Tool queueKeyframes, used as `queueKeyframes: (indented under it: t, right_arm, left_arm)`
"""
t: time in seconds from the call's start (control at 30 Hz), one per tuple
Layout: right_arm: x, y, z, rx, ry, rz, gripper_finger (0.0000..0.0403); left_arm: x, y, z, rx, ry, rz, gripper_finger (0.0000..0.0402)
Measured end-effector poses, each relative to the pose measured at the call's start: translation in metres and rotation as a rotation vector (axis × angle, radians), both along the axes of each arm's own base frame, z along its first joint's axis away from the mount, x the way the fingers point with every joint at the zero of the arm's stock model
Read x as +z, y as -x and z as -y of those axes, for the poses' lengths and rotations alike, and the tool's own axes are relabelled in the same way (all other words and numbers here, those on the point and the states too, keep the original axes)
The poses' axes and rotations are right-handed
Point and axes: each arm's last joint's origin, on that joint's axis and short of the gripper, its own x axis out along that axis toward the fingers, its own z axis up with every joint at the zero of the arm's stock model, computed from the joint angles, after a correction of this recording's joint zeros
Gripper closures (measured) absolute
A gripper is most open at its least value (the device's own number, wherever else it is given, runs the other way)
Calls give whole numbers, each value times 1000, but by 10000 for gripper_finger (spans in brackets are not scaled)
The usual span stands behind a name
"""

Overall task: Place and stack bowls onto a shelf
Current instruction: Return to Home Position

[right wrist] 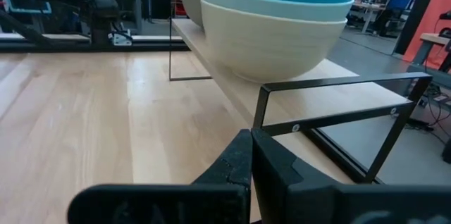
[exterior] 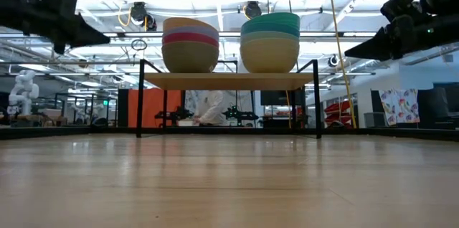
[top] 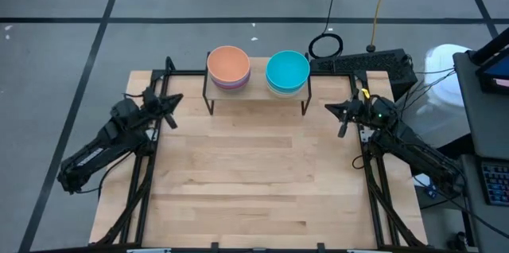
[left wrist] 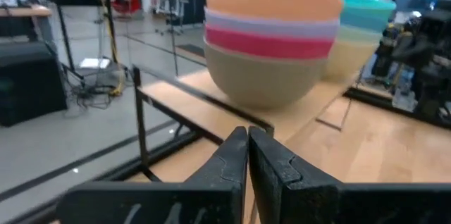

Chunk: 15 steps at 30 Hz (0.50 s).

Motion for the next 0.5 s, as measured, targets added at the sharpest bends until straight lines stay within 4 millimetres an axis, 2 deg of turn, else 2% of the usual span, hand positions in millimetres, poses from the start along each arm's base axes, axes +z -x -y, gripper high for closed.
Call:
queueKeyframes:
  t: [0.37, 0.5]
  right_arm:
    - [-2, 0, 0, 6, 32, -29, 403]
    - [-3, -1, 1, 7, 23, -48, 403]
  left_arm:
    - [-40, -12, -8, -45, 26, -22, 382]
    - [-41, -15, -8, -70, -6, 23, 382]
